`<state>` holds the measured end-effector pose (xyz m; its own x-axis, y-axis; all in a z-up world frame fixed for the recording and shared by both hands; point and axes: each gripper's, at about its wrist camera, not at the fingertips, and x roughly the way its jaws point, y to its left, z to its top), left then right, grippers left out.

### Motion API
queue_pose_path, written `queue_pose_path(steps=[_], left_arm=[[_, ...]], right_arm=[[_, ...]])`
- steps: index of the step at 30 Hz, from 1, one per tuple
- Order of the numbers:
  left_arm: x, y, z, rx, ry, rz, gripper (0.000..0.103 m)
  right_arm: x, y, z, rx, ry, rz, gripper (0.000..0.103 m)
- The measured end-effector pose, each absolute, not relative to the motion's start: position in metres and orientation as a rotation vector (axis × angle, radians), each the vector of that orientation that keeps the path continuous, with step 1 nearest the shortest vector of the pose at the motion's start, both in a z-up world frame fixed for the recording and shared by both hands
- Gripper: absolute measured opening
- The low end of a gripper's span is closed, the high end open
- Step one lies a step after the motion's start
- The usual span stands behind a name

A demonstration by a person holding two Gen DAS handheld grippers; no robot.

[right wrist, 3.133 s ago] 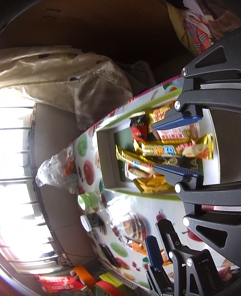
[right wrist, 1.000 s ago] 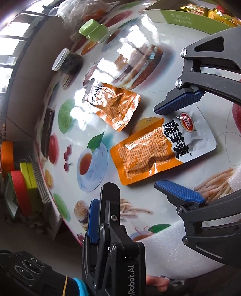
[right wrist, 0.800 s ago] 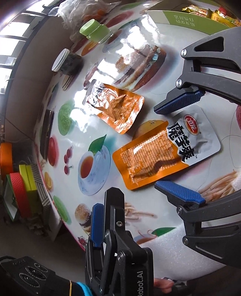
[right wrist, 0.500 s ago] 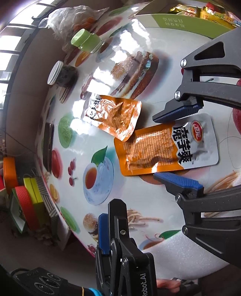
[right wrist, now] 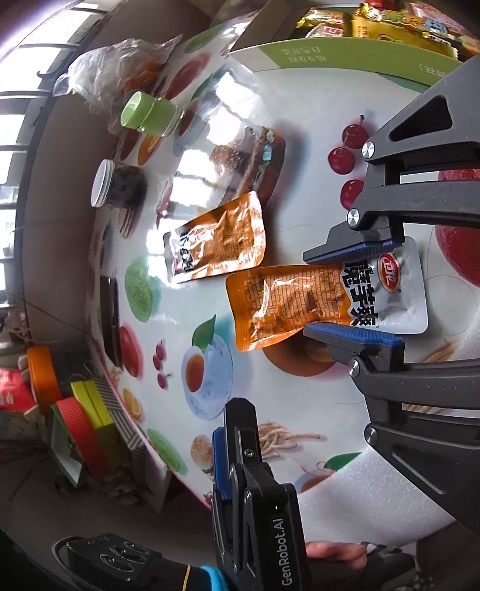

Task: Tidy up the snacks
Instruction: 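Grasp an orange konjac pouch with the right gripper while the left grasps another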

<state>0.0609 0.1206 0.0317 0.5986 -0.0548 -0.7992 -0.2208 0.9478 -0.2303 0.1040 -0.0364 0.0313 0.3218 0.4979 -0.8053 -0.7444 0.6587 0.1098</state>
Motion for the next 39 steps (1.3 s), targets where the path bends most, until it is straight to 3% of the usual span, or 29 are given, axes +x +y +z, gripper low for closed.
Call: queue_pose_path(steps=[27,29,39], left_arm=[[0.153,0.076,0.024,-0.335,1.012,-0.002,0.050],[0.160,0.071,0.023,-0.331,1.023,0.000,0.055],[0.191,0.064,0.016,-0.332,1.070,0.077,0.056]], right_arm=[[0.107,-0.106,0.042,-0.088,0.914,0.601,0.030],[0.108,-0.111,0.042,-0.078,0.914,0.588,0.030],[0.108,-0.129,0.042,-0.043,0.897,0.558,0.030]])
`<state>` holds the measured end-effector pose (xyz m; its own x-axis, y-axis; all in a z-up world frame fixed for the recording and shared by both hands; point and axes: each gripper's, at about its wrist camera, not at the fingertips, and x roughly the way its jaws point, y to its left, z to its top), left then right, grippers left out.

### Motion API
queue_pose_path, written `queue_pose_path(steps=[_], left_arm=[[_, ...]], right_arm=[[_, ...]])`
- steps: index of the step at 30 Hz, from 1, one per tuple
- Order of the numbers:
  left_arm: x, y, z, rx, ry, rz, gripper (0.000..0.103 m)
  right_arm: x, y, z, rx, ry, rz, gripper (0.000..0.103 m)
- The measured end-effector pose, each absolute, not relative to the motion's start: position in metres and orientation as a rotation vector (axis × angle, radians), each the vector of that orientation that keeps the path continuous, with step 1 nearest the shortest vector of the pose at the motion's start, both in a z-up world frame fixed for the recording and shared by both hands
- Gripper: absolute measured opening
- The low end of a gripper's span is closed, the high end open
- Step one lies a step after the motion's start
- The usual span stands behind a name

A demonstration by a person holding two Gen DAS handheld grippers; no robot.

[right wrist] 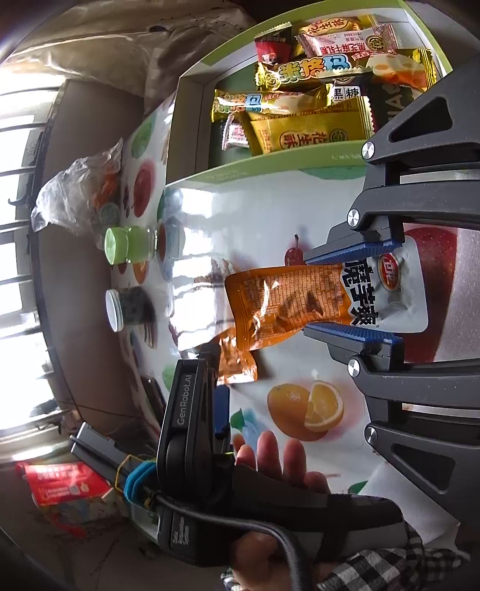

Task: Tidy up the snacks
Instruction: 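Grasp an orange konjac pouch with the right gripper while the left grasps another, then carry both orange pouches in both grippers over the green box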

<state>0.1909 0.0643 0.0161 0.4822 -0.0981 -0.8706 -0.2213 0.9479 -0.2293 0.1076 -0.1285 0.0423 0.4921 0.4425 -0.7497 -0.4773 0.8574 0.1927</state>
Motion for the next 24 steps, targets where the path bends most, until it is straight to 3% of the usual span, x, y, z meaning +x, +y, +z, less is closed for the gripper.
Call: queue_pose_path(steps=[24], left_arm=[[0.202,0.046,0.013,-0.171,1.069,0.148,0.054]], right_arm=[[0.110,-0.138,0.040,-0.003,0.901,0.562,0.031]])
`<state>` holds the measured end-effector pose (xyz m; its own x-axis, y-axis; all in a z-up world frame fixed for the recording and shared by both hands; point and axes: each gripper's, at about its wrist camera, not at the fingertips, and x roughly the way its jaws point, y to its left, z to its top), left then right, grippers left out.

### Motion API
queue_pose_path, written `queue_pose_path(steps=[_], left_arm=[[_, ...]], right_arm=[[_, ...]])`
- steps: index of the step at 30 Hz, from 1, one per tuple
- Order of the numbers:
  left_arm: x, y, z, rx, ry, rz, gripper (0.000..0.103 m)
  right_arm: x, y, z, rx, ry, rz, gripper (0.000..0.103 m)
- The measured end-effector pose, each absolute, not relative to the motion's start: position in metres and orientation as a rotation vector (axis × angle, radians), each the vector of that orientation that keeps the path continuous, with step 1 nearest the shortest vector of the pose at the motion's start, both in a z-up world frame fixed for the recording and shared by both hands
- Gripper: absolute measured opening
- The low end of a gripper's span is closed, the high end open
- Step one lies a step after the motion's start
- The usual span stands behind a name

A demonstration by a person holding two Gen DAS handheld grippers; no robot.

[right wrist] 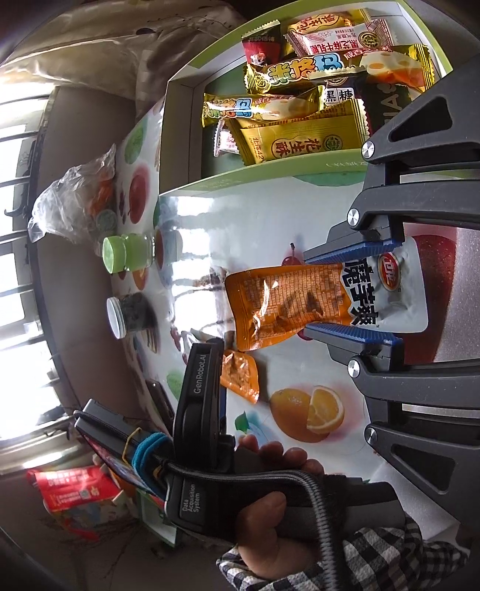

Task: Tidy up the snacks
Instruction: 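Carry both orange pouches in both grippers over the green box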

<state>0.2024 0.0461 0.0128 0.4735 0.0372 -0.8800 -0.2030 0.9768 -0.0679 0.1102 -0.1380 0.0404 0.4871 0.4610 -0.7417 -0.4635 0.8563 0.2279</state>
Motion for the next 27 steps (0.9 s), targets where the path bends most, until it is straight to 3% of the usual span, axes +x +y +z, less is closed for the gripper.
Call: queue_pose_path(steps=[8,27], left_arm=[[0.196,0.046,0.018,-0.163,1.041,0.135,0.043],[0.161,0.047,0.022,-0.190,1.023,0.091,0.042]], right_arm=[[0.111,-0.136,0.040,-0.008,0.906,0.555,0.031],[0.104,-0.134,0.045,-0.022,0.892,0.512,0.031]])
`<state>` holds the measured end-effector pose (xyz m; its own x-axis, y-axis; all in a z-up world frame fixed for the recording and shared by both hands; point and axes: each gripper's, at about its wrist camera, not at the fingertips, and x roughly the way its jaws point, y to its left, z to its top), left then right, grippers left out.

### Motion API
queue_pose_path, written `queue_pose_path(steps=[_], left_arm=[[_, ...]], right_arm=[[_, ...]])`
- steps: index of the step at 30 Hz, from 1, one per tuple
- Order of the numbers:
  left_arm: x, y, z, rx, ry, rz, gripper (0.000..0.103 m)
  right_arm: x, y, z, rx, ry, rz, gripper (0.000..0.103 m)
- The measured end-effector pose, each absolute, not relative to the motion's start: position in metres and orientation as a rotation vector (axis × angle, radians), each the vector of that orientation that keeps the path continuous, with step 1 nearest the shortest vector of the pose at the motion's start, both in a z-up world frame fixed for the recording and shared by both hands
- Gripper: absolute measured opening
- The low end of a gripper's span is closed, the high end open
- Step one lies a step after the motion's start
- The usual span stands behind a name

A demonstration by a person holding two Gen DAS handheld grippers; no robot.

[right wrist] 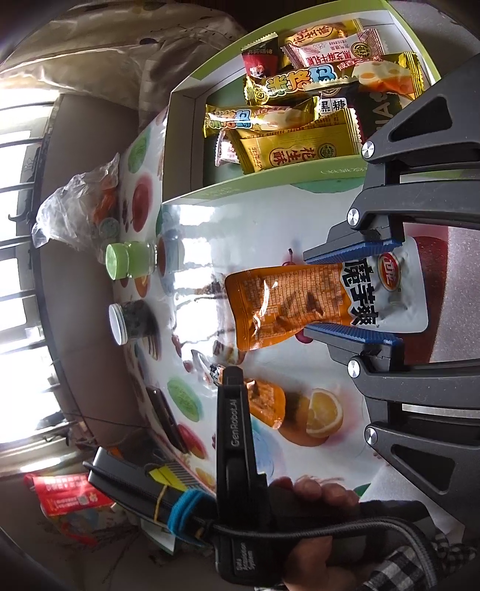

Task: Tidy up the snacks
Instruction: 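Carry both orange pouches in both grippers over the green box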

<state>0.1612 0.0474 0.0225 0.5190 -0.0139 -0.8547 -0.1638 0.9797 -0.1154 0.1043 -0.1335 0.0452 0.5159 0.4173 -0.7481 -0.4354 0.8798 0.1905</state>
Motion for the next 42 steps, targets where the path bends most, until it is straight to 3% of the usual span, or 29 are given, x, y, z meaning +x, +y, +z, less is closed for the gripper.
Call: queue_pose_path(steps=[42], left_arm=[[0.109,0.010,0.098,-0.163,0.837,-0.077,0.042]], right_arm=[[0.063,-0.184,0.101,0.043,0.747,0.369,0.031]])
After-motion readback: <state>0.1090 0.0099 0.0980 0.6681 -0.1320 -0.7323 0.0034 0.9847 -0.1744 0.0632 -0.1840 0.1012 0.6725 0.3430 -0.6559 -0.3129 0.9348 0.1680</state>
